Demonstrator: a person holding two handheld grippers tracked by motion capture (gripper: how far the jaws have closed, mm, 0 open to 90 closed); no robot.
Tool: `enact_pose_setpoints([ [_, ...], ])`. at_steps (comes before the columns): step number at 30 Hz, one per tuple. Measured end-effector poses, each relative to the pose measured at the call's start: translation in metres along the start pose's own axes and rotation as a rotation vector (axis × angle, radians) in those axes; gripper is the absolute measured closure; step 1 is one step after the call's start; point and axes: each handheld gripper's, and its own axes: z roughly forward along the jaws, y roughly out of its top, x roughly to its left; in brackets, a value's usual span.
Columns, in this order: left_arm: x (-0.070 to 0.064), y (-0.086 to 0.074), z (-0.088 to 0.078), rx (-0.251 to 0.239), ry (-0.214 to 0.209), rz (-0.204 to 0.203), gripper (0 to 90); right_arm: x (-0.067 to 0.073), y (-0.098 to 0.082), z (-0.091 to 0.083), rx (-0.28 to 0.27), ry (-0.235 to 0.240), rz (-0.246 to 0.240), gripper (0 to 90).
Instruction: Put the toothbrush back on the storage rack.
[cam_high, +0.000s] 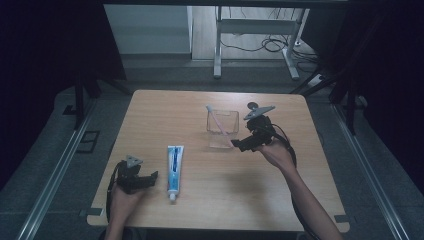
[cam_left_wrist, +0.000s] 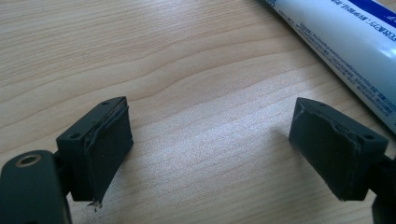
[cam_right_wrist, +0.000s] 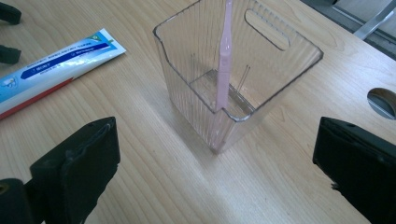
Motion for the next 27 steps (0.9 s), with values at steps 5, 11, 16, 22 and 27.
enact_pose_setpoints([
  [5,0.0,0.0,0.0,0.0,0.0,0.0,13.1,0.0,-0.008,-0.005,-0.003,-0.005,-0.002,0.3],
  [11,0.0,0.0,0.0,0.0,0.0,0.003,13.1,0.002,-0.017,-0.011,-0.008,-0.012,-0.002,0.4],
  [16,0.0,0.0,0.0,0.0,0.0,0.003,13.1,0.002,-0.024,-0.016,-0.012,-0.017,-0.003,0.4],
  [22,0.0,0.0,0.0,-0.003,0.0,-0.004,13.1,0.003,-0.034,-0.021,-0.019,-0.022,0.0,0.7],
  [27,0.0,0.0,0.0,0.0,0.0,-0.001,13.1,0.003,-0.044,-0.025,-0.022,-0.018,0.012,1.1],
])
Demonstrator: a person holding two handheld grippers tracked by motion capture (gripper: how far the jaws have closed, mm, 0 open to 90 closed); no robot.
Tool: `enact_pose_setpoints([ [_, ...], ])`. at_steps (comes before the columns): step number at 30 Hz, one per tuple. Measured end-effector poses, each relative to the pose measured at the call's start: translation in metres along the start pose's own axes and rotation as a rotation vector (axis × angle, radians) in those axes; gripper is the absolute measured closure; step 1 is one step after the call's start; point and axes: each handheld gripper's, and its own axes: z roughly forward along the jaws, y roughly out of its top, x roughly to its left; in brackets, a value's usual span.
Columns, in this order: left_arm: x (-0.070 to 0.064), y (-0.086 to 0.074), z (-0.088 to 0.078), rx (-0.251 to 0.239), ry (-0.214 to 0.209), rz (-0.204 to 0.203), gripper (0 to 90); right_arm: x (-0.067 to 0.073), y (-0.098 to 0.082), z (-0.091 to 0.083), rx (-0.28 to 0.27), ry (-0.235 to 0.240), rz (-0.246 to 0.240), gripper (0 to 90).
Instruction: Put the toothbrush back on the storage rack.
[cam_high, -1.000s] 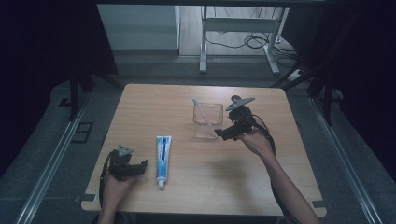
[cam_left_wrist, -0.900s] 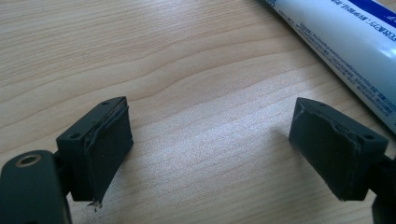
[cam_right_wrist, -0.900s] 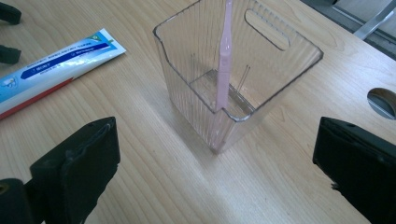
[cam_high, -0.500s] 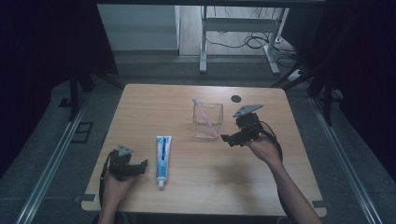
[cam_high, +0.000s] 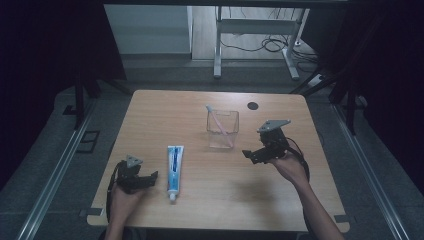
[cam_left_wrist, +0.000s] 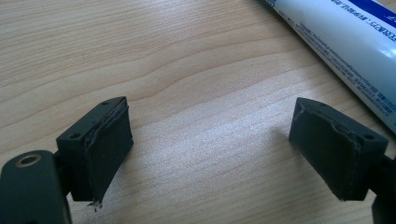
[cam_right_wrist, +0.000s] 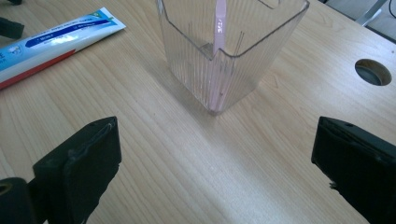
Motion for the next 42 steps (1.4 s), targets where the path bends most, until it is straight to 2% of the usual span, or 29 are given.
enact_pose_setpoints([
  [13,-0.001,0.0,0.0,0.003,-0.001,0.006,13.2,-0.002,-0.023,-0.012,-0.026,-0.006,0.031,1.2],
  [27,-0.001,0.0,0.0,0.002,-0.004,0.004,13.2,-0.009,-0.056,-0.025,-0.033,-0.026,0.076,1.6],
  [42,-0.001,0.0,0.0,0.002,-0.004,0.007,13.2,-0.004,-0.093,-0.024,-0.005,-0.068,0.087,1.9],
])
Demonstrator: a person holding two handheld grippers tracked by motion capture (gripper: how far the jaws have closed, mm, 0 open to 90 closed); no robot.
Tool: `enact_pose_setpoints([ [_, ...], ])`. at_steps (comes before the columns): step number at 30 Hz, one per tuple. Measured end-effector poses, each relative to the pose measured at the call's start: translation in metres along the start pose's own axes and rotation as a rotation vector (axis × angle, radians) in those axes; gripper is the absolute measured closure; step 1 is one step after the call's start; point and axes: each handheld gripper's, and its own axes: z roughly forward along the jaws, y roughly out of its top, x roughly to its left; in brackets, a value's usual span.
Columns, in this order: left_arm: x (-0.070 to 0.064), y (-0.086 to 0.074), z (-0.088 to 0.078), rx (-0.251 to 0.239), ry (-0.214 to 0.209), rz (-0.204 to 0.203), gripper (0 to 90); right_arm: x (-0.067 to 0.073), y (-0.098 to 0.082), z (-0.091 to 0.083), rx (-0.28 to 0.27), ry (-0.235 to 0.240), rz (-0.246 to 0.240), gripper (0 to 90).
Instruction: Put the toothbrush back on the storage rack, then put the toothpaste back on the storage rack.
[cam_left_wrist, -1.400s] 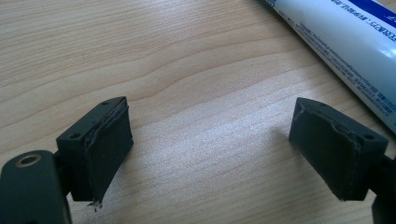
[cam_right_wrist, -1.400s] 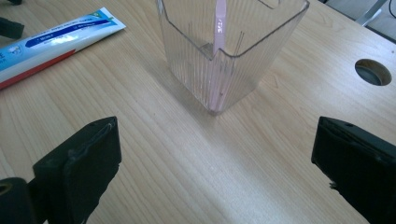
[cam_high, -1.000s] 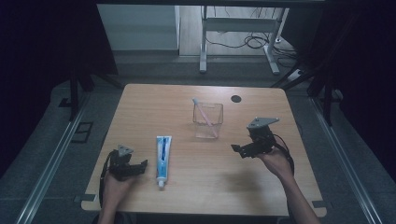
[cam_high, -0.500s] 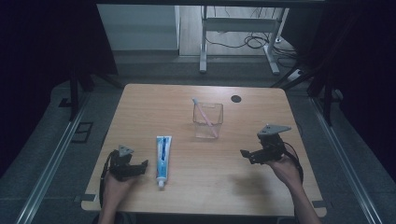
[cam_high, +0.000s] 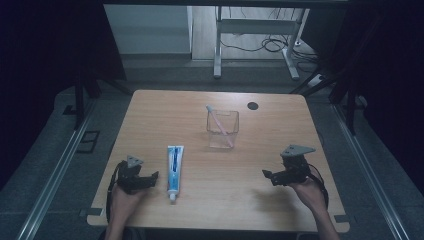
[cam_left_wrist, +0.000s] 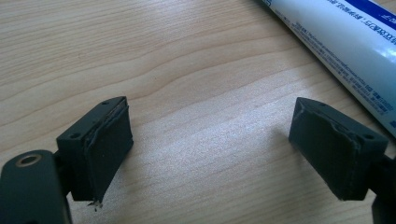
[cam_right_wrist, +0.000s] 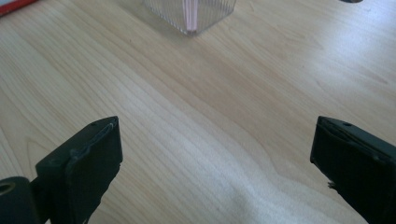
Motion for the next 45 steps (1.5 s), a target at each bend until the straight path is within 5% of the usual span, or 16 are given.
enact_pose_setpoints([
  [26,0.0,0.0,0.0,-0.003,0.001,-0.002,13.3,0.007,-0.052,0.021,0.043,0.01,0.034,2.4],
  [45,-0.002,0.002,-0.004,0.006,0.01,0.009,19.4,0.002,-0.063,0.027,0.032,-0.001,0.049,2.0],
])
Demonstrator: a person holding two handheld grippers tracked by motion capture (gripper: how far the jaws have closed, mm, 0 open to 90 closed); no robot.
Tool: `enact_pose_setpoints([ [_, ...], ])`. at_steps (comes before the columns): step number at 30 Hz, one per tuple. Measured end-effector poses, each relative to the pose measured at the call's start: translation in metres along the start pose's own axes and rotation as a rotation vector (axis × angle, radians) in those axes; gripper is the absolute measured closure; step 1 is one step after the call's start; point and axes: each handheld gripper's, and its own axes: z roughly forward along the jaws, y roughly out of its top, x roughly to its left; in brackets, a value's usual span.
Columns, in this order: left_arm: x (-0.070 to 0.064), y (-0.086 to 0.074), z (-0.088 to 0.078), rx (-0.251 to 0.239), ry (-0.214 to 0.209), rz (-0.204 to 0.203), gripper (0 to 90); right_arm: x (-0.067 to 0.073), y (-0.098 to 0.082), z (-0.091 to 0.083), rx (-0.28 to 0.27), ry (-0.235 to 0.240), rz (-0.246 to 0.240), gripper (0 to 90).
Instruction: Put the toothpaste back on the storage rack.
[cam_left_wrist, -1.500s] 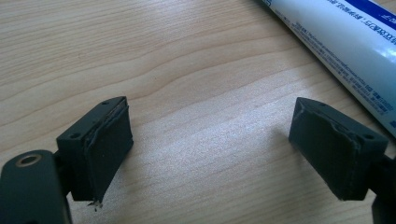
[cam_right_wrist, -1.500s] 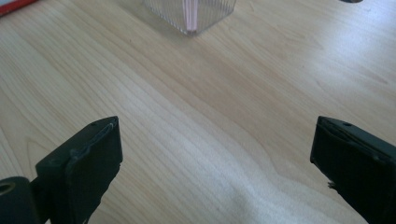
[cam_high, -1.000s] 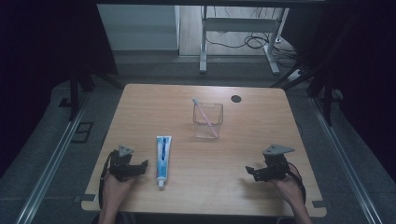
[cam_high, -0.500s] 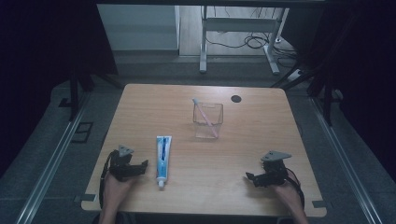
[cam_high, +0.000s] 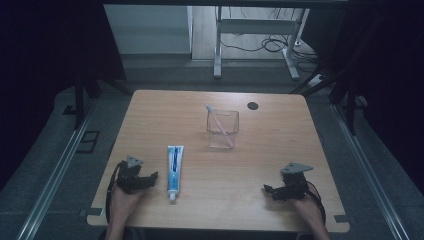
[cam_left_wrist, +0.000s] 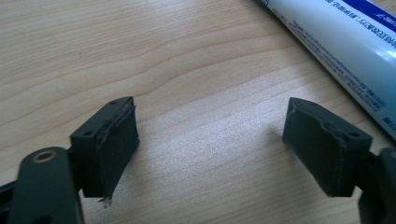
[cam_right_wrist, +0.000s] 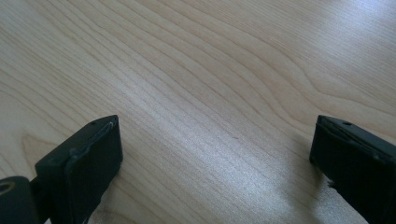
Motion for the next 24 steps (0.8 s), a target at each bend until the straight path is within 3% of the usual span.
enact_pose_setpoints([
  [9,-0.002,0.005,-0.01,-0.048,-0.074,-0.007,49.3,0.0,0.0,0.0,0.0,0.0,0.0,2.0],
  [18,-0.01,0.018,-0.007,-0.015,-0.113,0.046,85.5,0.0,0.0,0.0,-0.001,-0.001,0.002,2.2],
  [24,-0.004,0.027,0.001,-0.003,-0.148,0.016,89.6,0.0,0.0,0.0,-0.002,-0.001,0.006,2.5],
])
